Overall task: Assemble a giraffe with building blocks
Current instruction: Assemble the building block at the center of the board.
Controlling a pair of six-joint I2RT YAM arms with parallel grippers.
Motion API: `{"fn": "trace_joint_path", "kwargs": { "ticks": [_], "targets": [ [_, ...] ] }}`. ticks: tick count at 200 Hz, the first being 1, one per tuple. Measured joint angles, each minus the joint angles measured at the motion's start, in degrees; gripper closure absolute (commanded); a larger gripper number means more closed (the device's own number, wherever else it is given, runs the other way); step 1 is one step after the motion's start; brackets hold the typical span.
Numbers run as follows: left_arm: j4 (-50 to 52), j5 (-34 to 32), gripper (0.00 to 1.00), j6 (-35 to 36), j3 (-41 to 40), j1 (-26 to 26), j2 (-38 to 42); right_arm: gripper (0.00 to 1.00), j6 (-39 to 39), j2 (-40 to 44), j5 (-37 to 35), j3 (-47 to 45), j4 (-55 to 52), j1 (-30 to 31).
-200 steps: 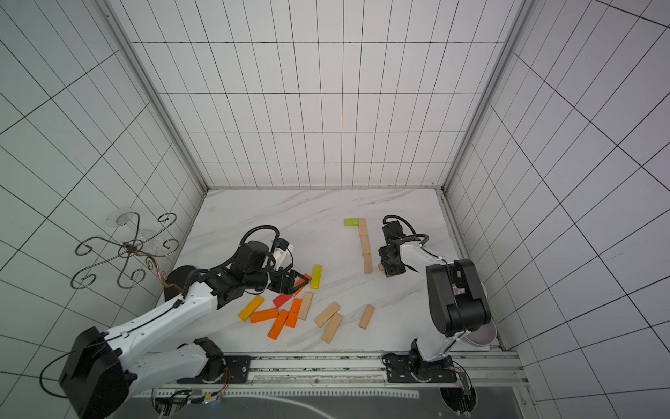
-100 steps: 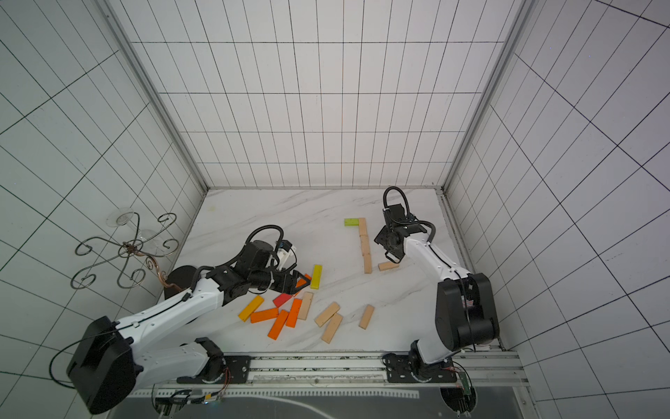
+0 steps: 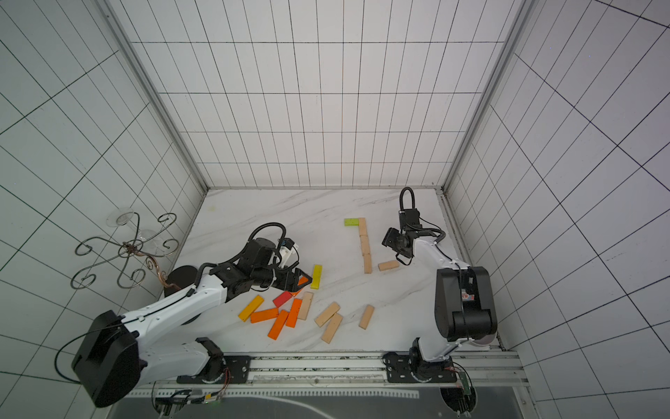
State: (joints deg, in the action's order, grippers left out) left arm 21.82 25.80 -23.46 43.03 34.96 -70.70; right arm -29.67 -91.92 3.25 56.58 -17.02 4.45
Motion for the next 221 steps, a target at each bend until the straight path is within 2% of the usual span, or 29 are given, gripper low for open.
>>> {"fn": "trace_joint_path", "kwargs": {
  "ticks": [77, 221],
  "targets": [
    [-0.15, 0.63, 0.17, 0.02, 0.02, -0.09, -0.44, 0.34, 0.61, -2.91, 2.23, -2.78, 1.44, -1.2],
    [-0.17, 0.81, 0.17, -0.04, 0.04, -0.09, -0.28, 0.43, 0.66, -2.03, 5.11, -7.39, 4.35, -0.63]
  ]
}}
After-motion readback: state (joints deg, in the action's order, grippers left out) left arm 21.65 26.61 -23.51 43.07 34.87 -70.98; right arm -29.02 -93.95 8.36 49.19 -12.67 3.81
